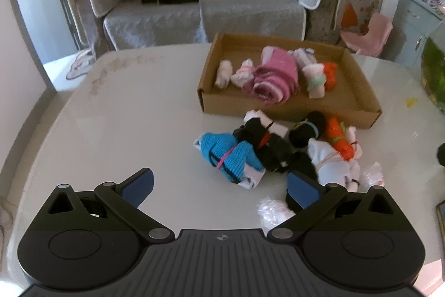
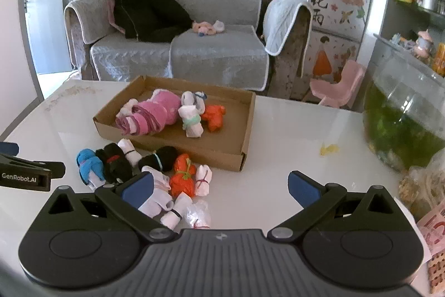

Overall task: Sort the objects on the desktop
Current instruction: 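Move the left tool toward the blue knit sock bundle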

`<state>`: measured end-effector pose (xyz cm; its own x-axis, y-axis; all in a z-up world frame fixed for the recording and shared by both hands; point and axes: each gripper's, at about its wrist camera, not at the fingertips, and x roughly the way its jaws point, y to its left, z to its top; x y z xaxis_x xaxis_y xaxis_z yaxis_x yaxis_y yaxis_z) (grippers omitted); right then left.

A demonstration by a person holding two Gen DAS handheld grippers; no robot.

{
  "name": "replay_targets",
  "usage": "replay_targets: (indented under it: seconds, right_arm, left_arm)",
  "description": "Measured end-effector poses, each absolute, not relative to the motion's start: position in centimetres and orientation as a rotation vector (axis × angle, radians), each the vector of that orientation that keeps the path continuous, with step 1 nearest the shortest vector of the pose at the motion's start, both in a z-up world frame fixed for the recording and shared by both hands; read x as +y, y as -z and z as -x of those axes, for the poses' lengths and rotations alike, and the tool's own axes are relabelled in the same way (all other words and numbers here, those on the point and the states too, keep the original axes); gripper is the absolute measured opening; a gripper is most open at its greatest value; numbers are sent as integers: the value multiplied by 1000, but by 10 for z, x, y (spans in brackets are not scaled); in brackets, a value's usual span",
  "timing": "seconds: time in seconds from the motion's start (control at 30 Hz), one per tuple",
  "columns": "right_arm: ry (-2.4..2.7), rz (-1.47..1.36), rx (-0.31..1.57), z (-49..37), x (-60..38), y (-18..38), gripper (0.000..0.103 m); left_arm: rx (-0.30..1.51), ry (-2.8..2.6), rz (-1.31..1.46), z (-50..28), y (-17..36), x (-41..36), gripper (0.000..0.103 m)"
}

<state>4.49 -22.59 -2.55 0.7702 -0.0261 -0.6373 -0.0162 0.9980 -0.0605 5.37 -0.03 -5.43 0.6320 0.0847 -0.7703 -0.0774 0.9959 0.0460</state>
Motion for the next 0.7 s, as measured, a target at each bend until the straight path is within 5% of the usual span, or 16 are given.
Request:
replay_targets:
  seconds: [0.7]
  right_arm:
    - [-5,62,719,-48,-226,35,103]
  left_arm:
    - [893,-62,-54,-64,62,0,103]
